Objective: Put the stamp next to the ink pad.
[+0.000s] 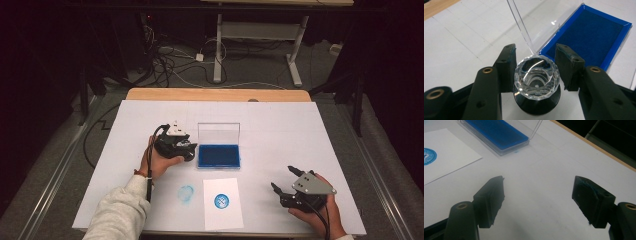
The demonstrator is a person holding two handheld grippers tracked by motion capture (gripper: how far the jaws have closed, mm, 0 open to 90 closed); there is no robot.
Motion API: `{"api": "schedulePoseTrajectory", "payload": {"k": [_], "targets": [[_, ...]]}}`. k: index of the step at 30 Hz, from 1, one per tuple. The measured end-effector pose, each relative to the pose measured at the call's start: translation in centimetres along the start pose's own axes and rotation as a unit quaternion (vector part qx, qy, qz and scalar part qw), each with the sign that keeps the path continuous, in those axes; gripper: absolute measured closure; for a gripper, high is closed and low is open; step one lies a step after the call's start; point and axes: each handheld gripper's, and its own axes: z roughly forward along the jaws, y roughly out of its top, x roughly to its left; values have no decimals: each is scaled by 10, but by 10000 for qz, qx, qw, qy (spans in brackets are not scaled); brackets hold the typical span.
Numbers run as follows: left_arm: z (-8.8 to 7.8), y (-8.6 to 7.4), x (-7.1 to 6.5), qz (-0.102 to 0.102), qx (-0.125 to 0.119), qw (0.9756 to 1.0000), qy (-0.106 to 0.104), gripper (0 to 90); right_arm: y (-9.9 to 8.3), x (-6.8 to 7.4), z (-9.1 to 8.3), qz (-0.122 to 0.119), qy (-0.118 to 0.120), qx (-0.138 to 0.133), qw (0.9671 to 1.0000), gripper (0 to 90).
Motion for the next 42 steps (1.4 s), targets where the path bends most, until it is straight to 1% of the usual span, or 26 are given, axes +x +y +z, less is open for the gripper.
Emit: {"api": "schedulePoseTrajectory", "payload": {"k": [3,6,9,11,14,17,19,21,25,29,31,33,34,39,42], "targets": [[0,1,-1,-15,3,10000,19,445,0,1,0,-4,8,15,10000,263],[-3,1,-2,-19,-47,10000,40,404,0,1,1,-18,22,19,10000,263],[-5,2,-2,-50,-70,9998,154,353,0,1,1,-13,22,22,10000,262],[-7,2,-2,-67,-85,9998,141,326,0,1,1,-15,23,28,10000,263],[-12,2,-3,-15,-152,9997,208,303,0,2,1,-10,28,24,10000,262],[-15,3,-3,-70,-262,9993,257,245,0,2,2,-9,39,42,10000,263],[-16,3,-4,-75,-288,9990,334,221,0,2,2,-27,39,47,10000,263],[-18,3,-4,-78,-346,9987,357,194,0,2,2,-40,45,40,10000,263],[-22,3,-4,-117,-450,9982,372,167,0,3,2,-52,55,33,10000,262],[-24,4,-6,-47,-483,9981,376,165,0,4,2,-59,66,21,10000,262],[-24,5,-8,-45,-532,9979,359,165,1,4,2,-57,65,26,10000,262],[-25,6,-9,-42,-565,9975,430,165,1,4,2,-54,67,24,10000,262],[-26,6,-10,-60,-596,9973,433,165,1,4,2,-56,63,22,10000,261],[-29,7,-13,8,-682,9968,414,165,1,4,2,-49,64,14,10000,262],[-32,8,-16,8,-754,9959,509,165,1,4,2,-53,68,8,10000,262]]}}
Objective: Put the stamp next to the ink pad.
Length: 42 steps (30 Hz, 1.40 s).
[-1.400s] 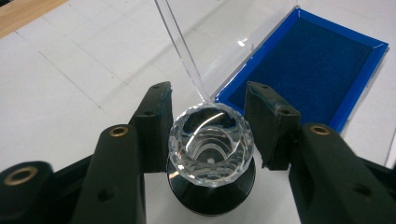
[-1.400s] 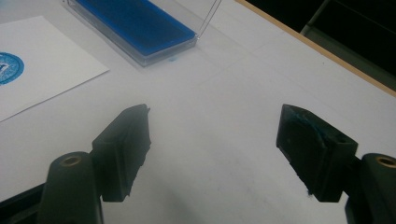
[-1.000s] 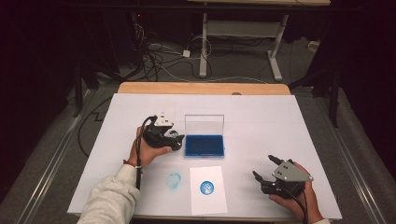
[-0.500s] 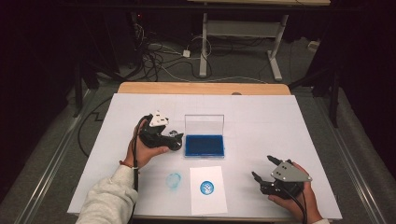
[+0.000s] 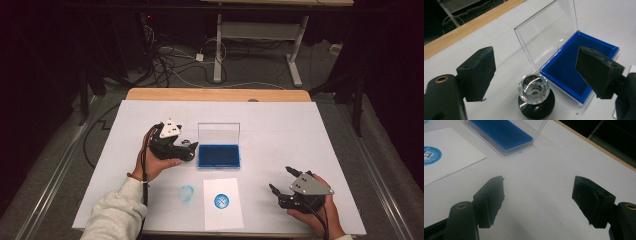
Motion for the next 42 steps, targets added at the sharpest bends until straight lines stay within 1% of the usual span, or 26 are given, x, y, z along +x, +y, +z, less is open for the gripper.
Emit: {"api": "schedulePoseTrajectory", "payload": {"k": [2,4,6,11,15,19,23,27,31,32,36,40,41,42], "targets": [[-2,0,-1,9,-71,10000,-58,165,0,0,1,3,7,8,10000,262],[-5,1,-2,43,-102,9999,-31,165,-1,0,1,-5,20,12,10000,262],[-7,2,-3,66,-147,9999,-52,165,0,0,1,-11,23,3,10000,262],[-11,4,-9,210,-160,9996,-72,165,-1,0,1,-8,19,7,10000,262],[-17,7,-15,317,-245,9992,-90,165,0,0,0,-11,9,1,10000,261],[-22,8,-21,414,-267,9987,-133,165,0,0,0,-18,-3,-17,10000,263],[-29,9,-26,556,-328,9977,-186,165,1,0,-2,-7,-36,-53,10000,265],[-35,9,-31,671,-358,9970,-154,165,1,0,-2,-10,-36,-56,10000,265],[-40,8,-34,685,-400,9967,-184,165,1,1,-1,-38,-18,-47,10000,264],[-41,7,-35,713,-409,9965,-162,165,1,1,-2,-29,-29,-53,10000,265],[-45,5,-39,818,-438,9955,-199,165,2,1,-3,-22,-50,-101,9999,266],[-49,4,-43,903,-484,9946,-153,165,2,1,-3,-27,-58,-108,9999,266],[-51,4,-44,960,-544,9939,-86,165,2,1,-3,-26,-55,-110,9999,266],[-52,3,-46,944,-550,9939,-114,165,2,1,-3,-29,-57,-108,9999,266]]}}
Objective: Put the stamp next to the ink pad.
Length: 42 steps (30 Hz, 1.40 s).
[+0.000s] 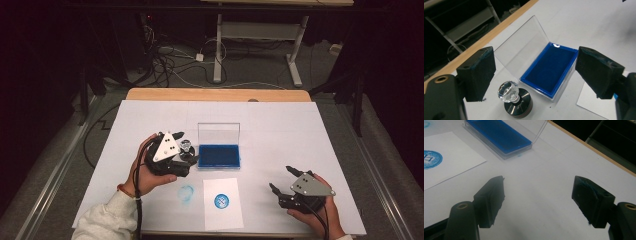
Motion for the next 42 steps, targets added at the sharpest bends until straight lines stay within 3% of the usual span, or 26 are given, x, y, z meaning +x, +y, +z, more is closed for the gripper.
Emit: {"api": "schedulePoseTrajectory", "payload": {"k": [9,25,31,42], "targets": [[-7,-3,-7,109,-78,9999,22,165,1,1,0,0,14,-13,10000,267],[-16,-23,-14,309,-82,9994,150,164,2,2,-1,-7,-6,-67,10000,266],[-20,-32,-18,423,-103,9985,329,164,2,2,-1,4,-5,-67,10000,266],[-29,-57,-22,343,9,9982,488,165,2,2,-1,7,-15,-80,10000,266]]}}
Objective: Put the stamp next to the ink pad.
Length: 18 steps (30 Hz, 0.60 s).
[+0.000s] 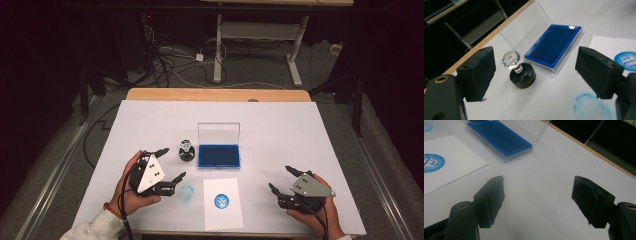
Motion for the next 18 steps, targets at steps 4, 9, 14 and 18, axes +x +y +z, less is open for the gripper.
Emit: {"api": "schedulePoseTrajectory", "payload": {"k": [4,9,14,18], "targets": [[2,-15,-2,-2,200,9998,59,165,0,0,0,14,-6,-7,10000,266],[1,-27,-2,-144,343,9993,13,165,0,1,0,-2,7,2,10000,266],[0,-36,-3,-147,491,9987,1,165,0,0,0,15,-13,-3,10000,266],[0,-46,-3,-186,644,9978,10,165,-1,0,1,48,-14,1,10000,264]]}}
